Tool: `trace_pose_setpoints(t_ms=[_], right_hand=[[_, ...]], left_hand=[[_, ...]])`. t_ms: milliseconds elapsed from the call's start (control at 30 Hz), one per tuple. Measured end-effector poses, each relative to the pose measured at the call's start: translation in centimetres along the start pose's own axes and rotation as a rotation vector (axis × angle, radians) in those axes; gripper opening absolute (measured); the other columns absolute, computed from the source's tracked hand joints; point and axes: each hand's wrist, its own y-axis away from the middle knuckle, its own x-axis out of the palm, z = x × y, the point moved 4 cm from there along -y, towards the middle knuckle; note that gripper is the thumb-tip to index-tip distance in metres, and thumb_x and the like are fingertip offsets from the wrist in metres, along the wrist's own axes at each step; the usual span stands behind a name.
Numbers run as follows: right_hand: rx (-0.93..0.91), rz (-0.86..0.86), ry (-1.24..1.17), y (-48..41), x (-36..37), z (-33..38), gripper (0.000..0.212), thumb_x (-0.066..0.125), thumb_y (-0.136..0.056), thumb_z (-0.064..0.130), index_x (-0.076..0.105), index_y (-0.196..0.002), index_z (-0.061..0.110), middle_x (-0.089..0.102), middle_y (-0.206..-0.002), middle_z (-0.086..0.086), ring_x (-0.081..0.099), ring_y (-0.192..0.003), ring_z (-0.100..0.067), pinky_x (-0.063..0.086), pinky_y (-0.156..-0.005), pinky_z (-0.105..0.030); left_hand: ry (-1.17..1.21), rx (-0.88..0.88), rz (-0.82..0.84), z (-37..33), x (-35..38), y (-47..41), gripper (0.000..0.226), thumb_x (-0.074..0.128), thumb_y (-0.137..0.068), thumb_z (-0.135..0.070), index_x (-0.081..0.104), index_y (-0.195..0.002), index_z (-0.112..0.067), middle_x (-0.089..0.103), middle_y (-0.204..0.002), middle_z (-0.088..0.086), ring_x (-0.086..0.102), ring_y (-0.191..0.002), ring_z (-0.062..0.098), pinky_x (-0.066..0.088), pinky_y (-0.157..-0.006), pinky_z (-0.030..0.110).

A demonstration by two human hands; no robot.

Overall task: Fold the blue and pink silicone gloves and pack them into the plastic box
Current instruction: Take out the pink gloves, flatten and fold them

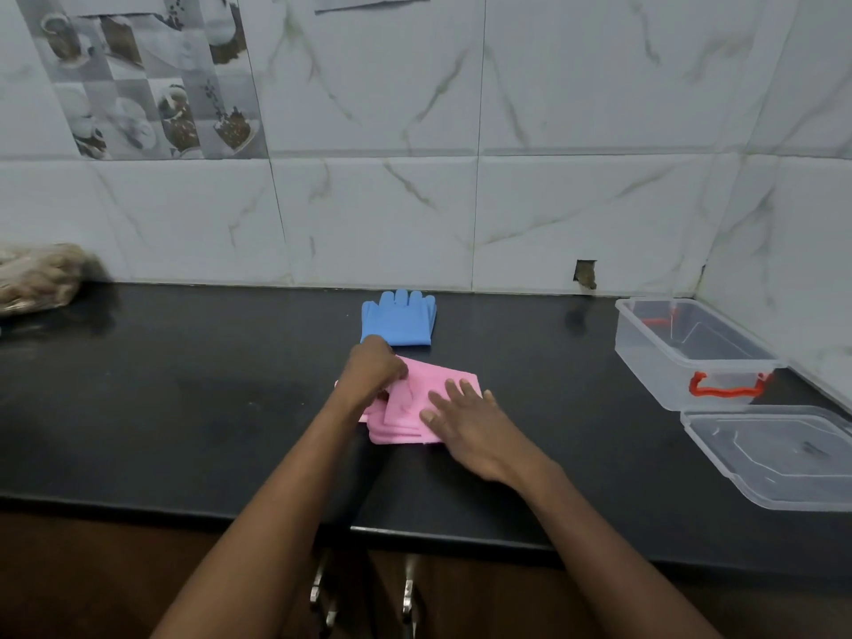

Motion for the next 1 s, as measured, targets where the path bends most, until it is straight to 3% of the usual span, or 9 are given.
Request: trace_pose_setpoints(t_ms=[100,233,367,467,567,667,800,900,1000], right_hand=[[0.021,-0.074,-0.111,0.2,0.6,-0.4,0.066,0.014,-0.096,0.065,0.016,-0.154,0.034,-0.004,-0.164,0.001,-0.006,-0.151,-0.02,0.001,-0.122,-0.047],[0.101,-0.399,-0.128,0.0,-3.5,-1.7,0.045,0.049,-0.099,0.031,0.045,-0.144,0.029,0.035,-0.153,-0.005,0.033,-0.14,-0.023,0.029,-0.114,-0.035],[-0.071,-0.147,-0.204,0.4,-4.3,-1.7,0.04,0.067,-0.086,0.039,0.061,-0.125,0.038,0.052,-0.123,0.011,0.049,-0.115,-0.008,0.042,-0.101,-0.03],[-0.174,-0.085,0.013,1.4,-3.0,-0.7,0.067,0.061,-0.077,0.066,0.051,-0.137,0.039,0.046,-0.125,0.011,0.042,-0.114,-0.008,0.039,-0.1,-0.03],[-0.214,-0.211,0.146,1.2,-2.5,0.2,0.049,0.054,-0.09,0.056,0.062,-0.128,0.026,0.054,-0.117,0.003,0.051,-0.104,-0.014,0.044,-0.087,-0.028],[0.138,-0.634,-0.208,1.3,-4.4,-0.9,0.037,0.052,-0.098,0.036,0.065,-0.078,0.008,0.056,-0.075,-0.002,0.053,-0.064,-0.016,0.036,-0.056,-0.023],[0.474,-0.974,-0.542,2.8,-4.1,-2.1,0.042,0.048,-0.1,0.03,0.055,-0.065,0.01,0.049,-0.054,0.006,0.048,-0.052,-0.019,0.026,-0.041,-0.015],[0.24,-0.836,-0.514,1.6,-3.7,0.8,0.033,0.043,-0.103,0.029,0.068,-0.115,0.011,0.067,-0.098,0.008,0.06,-0.086,-0.005,0.035,-0.068,0.004],[0.085,-0.366,-0.094,-1.1,-1.3,3.3,0.045,0.032,-0.105,0.035,0.038,-0.148,0.023,0.041,-0.152,-0.007,0.037,-0.139,-0.02,0.026,-0.116,-0.033]], left_hand=[[-0.071,-0.029,-0.189,1.5,-3.0,-0.5,0.018,0.06,-0.087,-0.01,0.068,-0.099,0.001,0.071,-0.101,0.018,0.069,-0.091,0.033,0.059,-0.08,0.04],[-0.147,0.105,-0.193,2.8,-4.5,0.1,0.03,0.061,-0.092,-0.017,0.069,-0.121,-0.01,0.069,-0.116,0.007,0.065,-0.107,0.023,0.051,-0.096,0.035],[-0.193,0.407,-0.118,1.1,-2.7,1.9,0.013,0.068,-0.09,-0.021,0.077,-0.099,-0.019,0.066,-0.091,-0.009,0.062,-0.083,0.004,0.043,-0.07,0.016],[-0.208,0.37,-0.034,2.0,-0.8,2.1,0.02,0.069,-0.09,-0.019,0.074,-0.109,-0.021,0.069,-0.106,-0.005,0.062,-0.084,0.005,0.048,-0.074,0.018],[-0.115,0.303,-0.083,3.3,-0.4,2.3,0.029,0.07,-0.089,-0.021,0.07,-0.117,-0.017,0.069,-0.112,0.0,0.064,-0.087,0.008,0.051,-0.079,0.021],[-0.096,0.374,-0.063,4.0,-0.1,2.9,0.03,0.075,-0.084,-0.029,0.072,-0.113,-0.023,0.066,-0.105,-0.004,0.06,-0.082,0.003,0.045,-0.068,0.014],[-0.093,0.424,-0.04,4.4,0.4,3.5,0.023,0.075,-0.084,-0.028,0.075,-0.107,-0.026,0.058,-0.103,-0.004,0.058,-0.081,0.009,0.051,-0.074,0.024],[-0.092,0.428,-0.027,4.4,0.4,3.6,0.022,0.075,-0.084,-0.028,0.076,-0.105,-0.023,0.058,-0.104,-0.003,0.058,-0.084,0.009,0.051,-0.076,0.025],[-0.093,0.433,-0.041,4.3,0.3,3.8,0.019,0.074,-0.084,-0.027,0.076,-0.102,-0.021,0.059,-0.099,-0.004,0.059,-0.082,0.007,0.052,-0.072,0.022]])
